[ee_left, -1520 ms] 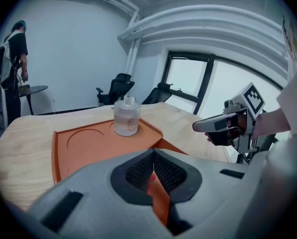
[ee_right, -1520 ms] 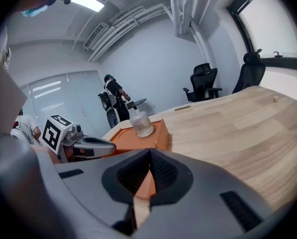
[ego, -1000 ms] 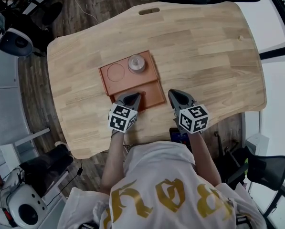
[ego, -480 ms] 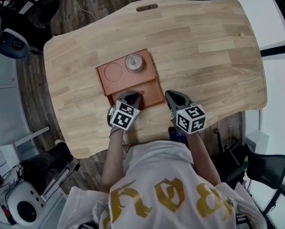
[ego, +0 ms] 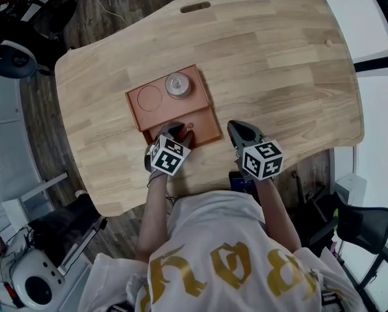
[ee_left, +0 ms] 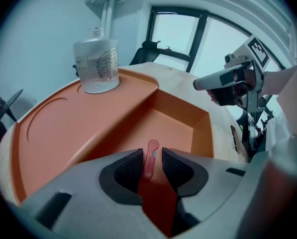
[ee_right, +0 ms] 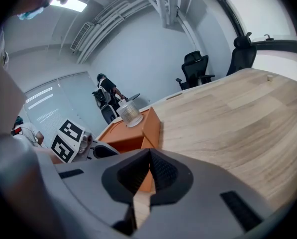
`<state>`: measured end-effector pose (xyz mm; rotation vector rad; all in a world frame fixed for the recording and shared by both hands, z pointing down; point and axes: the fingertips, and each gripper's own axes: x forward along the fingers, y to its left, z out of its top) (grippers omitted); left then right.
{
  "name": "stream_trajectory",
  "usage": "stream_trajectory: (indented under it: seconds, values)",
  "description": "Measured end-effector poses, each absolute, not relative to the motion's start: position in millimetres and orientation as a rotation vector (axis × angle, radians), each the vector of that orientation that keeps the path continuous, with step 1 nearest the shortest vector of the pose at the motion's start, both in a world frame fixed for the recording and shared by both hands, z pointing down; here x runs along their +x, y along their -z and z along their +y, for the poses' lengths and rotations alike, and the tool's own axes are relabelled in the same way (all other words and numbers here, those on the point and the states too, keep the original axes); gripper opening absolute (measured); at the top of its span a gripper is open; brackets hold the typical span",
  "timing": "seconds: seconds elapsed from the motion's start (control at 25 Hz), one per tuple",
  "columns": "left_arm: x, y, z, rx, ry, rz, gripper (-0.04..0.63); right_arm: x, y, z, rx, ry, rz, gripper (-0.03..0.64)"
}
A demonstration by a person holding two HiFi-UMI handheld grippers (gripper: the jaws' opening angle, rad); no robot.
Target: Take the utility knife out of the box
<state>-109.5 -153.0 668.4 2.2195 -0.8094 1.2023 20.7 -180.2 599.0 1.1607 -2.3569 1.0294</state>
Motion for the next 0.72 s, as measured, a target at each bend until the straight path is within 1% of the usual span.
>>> stream_trajectory:
  seconds: [0.2,0.4,0.48,0.72]
  values:
    - [-110.9,-670.7,-152.8,2.256,-1.337,-0.812,0.095,19.5,-600.5,-179.8,1.158,-1.039,-2.356,0.011]
    - [-110.9,-671.4,-153.0,2.256,-1.336,-0.828,0.088,19.9,-600.1,-179.4,1.157,-1.038,-2.362,0.011]
    - [-111.7,-671.6,-154.0,2.25,-1.335,-0.839,0.063,21.0,-599.5,-179.8,1.16,-1.037,-2.364,0.012]
    - [-110.1,-668.8,-152.8,2.235,-1.332,-0.849,0.058,23.9,-591.4,-181.6,1.175,-1.03,-2.38,0.011]
